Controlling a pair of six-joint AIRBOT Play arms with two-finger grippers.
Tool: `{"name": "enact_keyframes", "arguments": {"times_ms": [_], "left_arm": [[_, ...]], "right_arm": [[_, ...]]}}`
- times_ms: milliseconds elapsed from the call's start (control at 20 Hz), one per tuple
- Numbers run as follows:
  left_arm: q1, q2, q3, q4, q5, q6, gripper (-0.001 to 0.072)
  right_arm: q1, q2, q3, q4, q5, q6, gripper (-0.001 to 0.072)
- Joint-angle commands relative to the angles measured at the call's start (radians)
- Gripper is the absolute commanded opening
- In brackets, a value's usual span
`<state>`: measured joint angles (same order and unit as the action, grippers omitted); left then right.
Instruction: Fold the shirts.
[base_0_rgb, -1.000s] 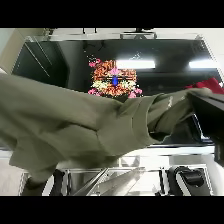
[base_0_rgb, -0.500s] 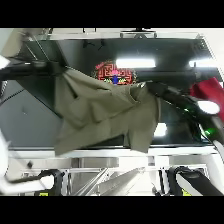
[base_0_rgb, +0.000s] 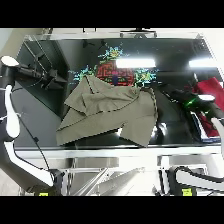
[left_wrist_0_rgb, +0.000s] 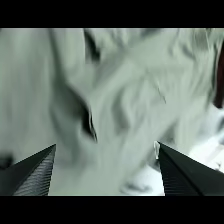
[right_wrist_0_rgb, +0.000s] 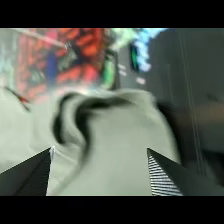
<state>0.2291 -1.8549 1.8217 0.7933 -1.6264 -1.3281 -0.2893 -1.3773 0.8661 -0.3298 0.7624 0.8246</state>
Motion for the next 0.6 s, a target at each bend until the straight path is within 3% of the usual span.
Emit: {"name": "enact_keyframes", "arguments": {"times_ms": [0,250,350,450,550], "left_arm": [[0.027,0.172,-0.284,0.079,-0.061,-0.019,0.0678],[0.040,0.542,-0.810,0.291,0.016,-0.004,0.0678],[0.049,0.637,-0.937,0.344,-0.002,-0.006,0.0679],[0.050,0.709,-1.032,0.359,-0.021,-0.008,0.0678],[0.055,0.768,-1.098,0.408,0.014,-0.008,0.0678]], "right_arm": [[-0.161,-0.009,0.037,-0.245,0.243,0.082,0.0633],[-0.193,-0.020,0.036,-0.399,0.353,0.082,0.0630],[-0.174,-0.036,0.036,-0.390,0.354,0.082,0.0416],[-0.140,-0.055,0.036,-0.396,0.363,0.082,0.0488],[-0.103,-0.085,0.036,-0.420,0.369,0.108,0.0499]]}}
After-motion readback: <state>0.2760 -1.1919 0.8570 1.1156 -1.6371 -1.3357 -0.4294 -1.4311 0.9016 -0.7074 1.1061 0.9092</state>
